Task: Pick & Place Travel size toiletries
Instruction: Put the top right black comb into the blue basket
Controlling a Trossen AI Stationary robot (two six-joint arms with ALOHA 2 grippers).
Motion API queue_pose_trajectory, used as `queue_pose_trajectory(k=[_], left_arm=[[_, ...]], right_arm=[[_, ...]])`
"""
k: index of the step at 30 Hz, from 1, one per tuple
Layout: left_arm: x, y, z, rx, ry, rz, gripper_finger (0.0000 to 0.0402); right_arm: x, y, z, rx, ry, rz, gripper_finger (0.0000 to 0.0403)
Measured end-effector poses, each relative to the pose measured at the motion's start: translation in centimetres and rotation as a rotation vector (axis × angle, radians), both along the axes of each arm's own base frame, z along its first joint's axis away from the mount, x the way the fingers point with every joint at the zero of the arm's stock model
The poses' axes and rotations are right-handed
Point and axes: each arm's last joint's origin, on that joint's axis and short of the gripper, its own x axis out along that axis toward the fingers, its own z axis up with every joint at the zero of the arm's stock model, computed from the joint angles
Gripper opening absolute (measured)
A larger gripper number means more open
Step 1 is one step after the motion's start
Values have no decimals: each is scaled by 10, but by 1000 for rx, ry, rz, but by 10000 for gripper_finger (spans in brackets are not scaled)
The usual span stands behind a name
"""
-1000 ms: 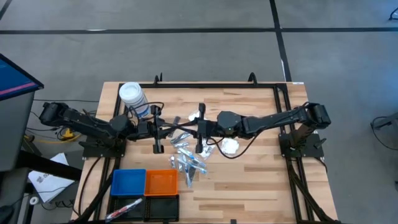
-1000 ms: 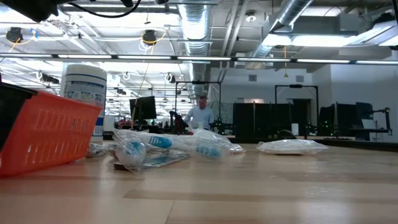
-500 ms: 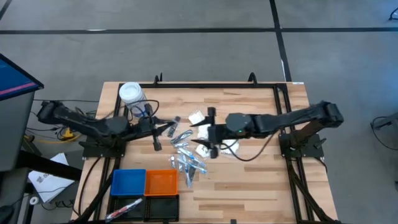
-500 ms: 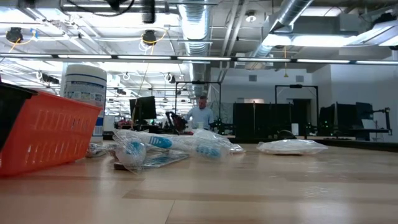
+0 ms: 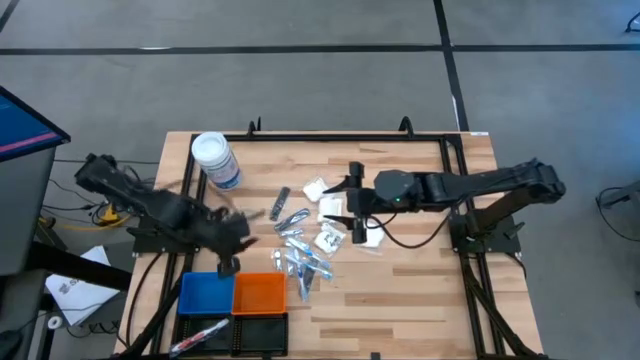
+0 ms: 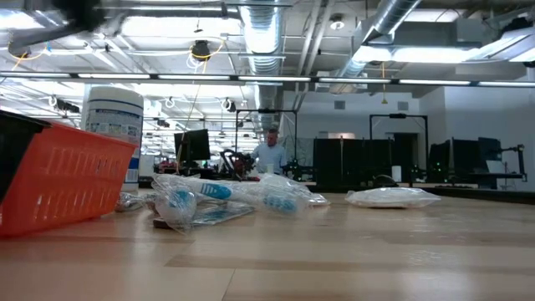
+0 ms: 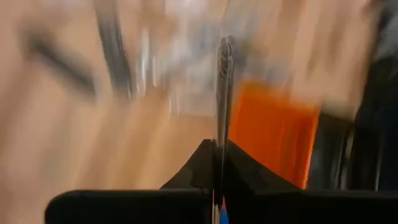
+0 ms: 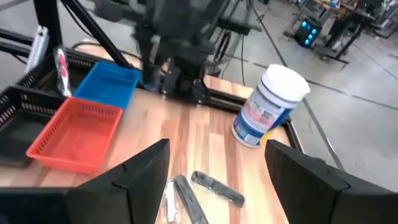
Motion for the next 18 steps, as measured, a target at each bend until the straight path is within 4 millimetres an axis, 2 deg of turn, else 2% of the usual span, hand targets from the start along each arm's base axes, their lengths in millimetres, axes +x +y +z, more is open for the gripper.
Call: queue_pose_trajectory(k=[3, 6, 12, 18], left_arm=[[-4, -20, -21, -96, 255, 10, 5], [-10, -43, -30, -165, 354, -17, 5], [-26, -70, -39, -176, 325, -42, 5], [-37, -70, -71, -158, 327, -50, 5]], right_arm=[[0, -4, -1, 12, 4, -17, 258], [0, -7, -2, 18, 16, -28, 258], [0, -6, -2, 17, 22, -28, 258], [0, -6, -2, 28, 21, -29, 258]])
